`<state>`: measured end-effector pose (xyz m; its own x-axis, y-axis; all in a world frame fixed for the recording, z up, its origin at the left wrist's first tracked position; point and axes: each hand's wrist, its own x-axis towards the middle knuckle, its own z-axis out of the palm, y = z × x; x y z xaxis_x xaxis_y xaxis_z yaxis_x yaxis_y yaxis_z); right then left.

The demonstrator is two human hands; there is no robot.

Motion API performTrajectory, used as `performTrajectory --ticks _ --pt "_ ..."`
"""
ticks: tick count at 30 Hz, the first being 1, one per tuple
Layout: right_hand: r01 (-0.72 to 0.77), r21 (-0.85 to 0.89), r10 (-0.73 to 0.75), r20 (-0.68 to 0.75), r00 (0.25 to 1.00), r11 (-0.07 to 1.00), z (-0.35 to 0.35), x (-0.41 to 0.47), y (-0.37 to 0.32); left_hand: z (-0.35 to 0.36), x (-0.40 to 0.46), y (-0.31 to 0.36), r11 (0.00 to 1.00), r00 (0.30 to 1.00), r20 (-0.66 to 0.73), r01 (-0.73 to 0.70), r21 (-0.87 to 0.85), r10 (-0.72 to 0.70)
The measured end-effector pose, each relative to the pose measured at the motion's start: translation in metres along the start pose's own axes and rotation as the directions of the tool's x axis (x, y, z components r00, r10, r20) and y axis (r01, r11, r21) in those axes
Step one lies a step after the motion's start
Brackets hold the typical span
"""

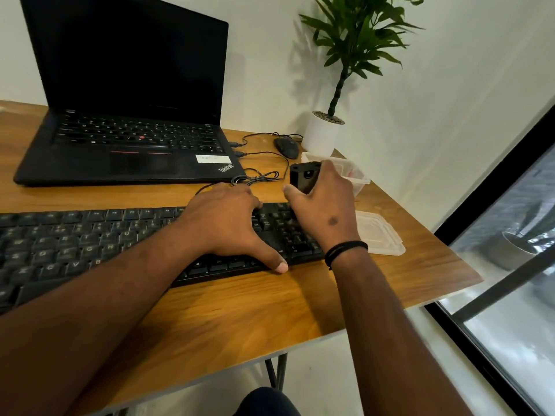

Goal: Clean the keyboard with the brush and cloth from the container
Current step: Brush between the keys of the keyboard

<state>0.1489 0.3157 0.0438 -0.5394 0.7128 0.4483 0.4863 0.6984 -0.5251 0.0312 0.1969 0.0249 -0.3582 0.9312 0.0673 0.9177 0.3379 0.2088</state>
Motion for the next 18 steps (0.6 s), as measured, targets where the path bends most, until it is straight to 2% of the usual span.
performTrajectory --ticks 3,4,7,11,14,15,18 --pt "0.016 0.163 -0.037 0.123 0.992 0.986 0.002 0.002 -0.003 0.0 -0.001 0.0 1.0 1.0 -0.005 0.003 0.012 -0.003" --pt "0.017 0.171 -0.038 0.116 0.993 0.985 0.003 0.004 -0.002 0.0 -0.001 0.0 1.0 1.0 -0.005 0.004 0.014 -0.004" --pt "-0.012 0.06 0.011 0.015 1.0 0.998 0.0 0.01 0.002 0.0 0.0 0.0 1.0 1.0 0.003 -0.003 0.016 0.003" --pt "-0.005 0.195 -0.018 0.118 0.993 0.981 0.005 0.012 0.004 0.0 0.0 0.0 1.0 1.0 -0.004 0.004 0.023 -0.003" --pt "-0.028 0.081 0.028 -0.004 1.0 0.996 0.002 0.015 0.006 -0.001 0.0 0.0 1.0 1.0 0.004 -0.004 0.022 0.003" --pt "-0.03 0.071 0.03 0.001 1.0 0.997 0.002 0.015 0.005 -0.001 0.0 0.001 1.0 1.0 0.006 -0.006 0.025 0.005" --pt "-0.008 0.209 -0.022 0.138 0.99 0.978 0.009 0.013 -0.002 -0.001 -0.002 0.001 1.0 1.0 -0.005 0.002 0.023 -0.002"
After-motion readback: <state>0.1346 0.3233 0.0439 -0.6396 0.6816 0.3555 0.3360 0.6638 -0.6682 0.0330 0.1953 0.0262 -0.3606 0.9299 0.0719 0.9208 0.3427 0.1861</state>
